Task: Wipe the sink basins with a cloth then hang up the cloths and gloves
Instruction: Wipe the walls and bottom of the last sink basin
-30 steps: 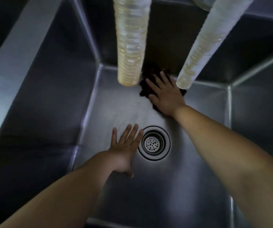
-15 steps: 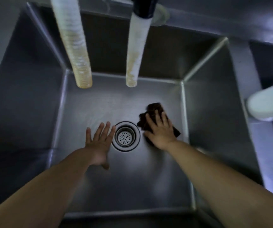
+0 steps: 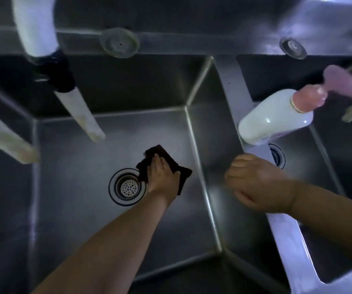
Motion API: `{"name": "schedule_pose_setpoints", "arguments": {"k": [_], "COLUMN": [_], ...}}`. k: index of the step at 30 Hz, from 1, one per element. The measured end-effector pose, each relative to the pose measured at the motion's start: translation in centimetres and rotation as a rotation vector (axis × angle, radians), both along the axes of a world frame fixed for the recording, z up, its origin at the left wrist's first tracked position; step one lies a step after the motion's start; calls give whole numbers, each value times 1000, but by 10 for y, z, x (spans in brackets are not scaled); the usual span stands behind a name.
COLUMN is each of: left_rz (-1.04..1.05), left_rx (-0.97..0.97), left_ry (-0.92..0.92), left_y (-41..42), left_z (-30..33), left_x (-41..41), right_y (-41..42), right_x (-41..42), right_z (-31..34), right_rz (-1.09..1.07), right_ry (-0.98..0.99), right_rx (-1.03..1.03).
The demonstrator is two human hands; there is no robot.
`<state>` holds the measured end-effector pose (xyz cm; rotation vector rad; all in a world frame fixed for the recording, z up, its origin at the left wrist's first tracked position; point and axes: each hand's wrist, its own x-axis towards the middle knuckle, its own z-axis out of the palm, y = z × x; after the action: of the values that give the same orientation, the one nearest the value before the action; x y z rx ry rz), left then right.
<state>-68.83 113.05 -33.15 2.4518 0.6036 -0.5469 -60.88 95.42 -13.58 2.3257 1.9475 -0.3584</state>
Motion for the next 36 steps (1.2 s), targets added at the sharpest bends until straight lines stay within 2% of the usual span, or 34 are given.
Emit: {"name": "schedule_pose_setpoints", "arguments": {"k": [5,11,15,19,24,29,32,36], "left_rz": [-25,-183,-326,-440,-600,-767,-903,-1134], "left_rx": [204,379,404,451,448,367,293,207], "left_ry": [99,-14,-98,-170,-234,-261,-221,-271], "left_y": [6,32,37,36,19,-33,-65,-80], "left_z": [-29,-36,-40,-46,-47,-45,-37,-29], "left_x": [31,94,144,160,122,28,-28,-79], "right_y": [-6,-7,-10,-11,-11,-8,-8,2], "right_x": [7,10,13,14,13,9,7,-6], "right_z": [-12,-14,-17,-20,-18,-15,-14,-12], "right_rz": [1,-9,-28,-26,-34,-21,4,27], "right_ry": [76,110,136,135,131,129,48,-147], "right_rx": [143,126,134,154,175,192,140,63]}}
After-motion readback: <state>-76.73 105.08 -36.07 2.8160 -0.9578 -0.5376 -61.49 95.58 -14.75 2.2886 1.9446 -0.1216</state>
